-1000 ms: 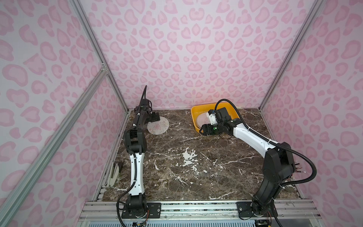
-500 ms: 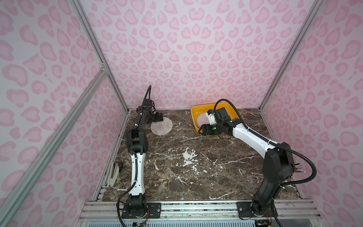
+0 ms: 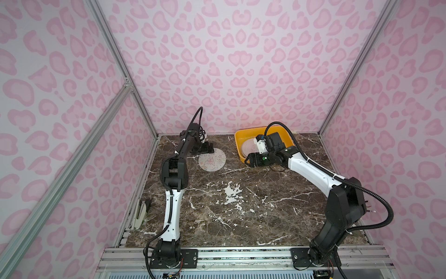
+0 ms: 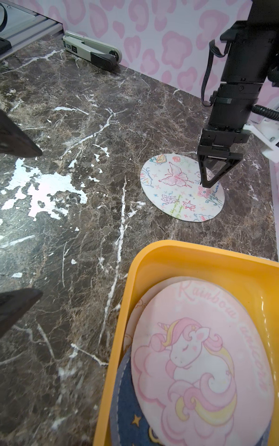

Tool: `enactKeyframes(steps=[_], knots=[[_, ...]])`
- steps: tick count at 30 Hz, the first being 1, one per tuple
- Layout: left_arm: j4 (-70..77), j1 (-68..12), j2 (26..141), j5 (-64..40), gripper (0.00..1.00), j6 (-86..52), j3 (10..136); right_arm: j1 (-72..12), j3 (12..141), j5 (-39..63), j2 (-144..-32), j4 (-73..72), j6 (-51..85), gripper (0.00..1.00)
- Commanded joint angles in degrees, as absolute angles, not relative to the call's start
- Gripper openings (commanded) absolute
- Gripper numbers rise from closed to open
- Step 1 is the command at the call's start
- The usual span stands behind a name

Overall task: Put the coasters into the storage box
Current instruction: Move the coaster to the center of the board.

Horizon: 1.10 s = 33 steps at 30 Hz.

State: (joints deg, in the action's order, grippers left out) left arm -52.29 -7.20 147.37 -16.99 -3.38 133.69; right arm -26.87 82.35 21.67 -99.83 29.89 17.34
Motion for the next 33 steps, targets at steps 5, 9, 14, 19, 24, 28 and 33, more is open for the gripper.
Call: enactKeyframes(steps=[5,9,14,19,24,28,33], knots=[[-60.1,-11.2,145.6,-20.2,0.96,-1.8,127.3,-27.1,80.6,22.0,-98.9,29.0,17.2,0.86],[-59.5,-13.0,142.8,-20.4,0.95,-1.6,121.8,-27.2,79.9,22.5,-98.7,28.6,17.1,0.87],[-59.4,-15.2,139.0,-20.8,0.95,-1.1,115.6,-27.6,79.6,23.1,-100.1,27.7,16.8,0.87],[-57.0,-15.1,134.2,-17.8,0.95,-1.8,109.7,-29.9,81.2,23.5,-104.5,26.2,16.9,0.87],[-50.6,-12.6,131.0,-18.2,0.96,-4.7,109.0,-32.9,82.3,23.6,-109.1,22.8,19.2,0.86],[-46.5,-12.5,131.8,-18.0,0.98,-4.9,112.6,-34.3,81.6,23.4,-111.4,19.4,21.7,0.86],[-46.5,-12.8,137.4,-20.0,0.99,-4.6,119.8,-35.0,80.8,22.9,-111.6,18.5,22.8,0.86]])
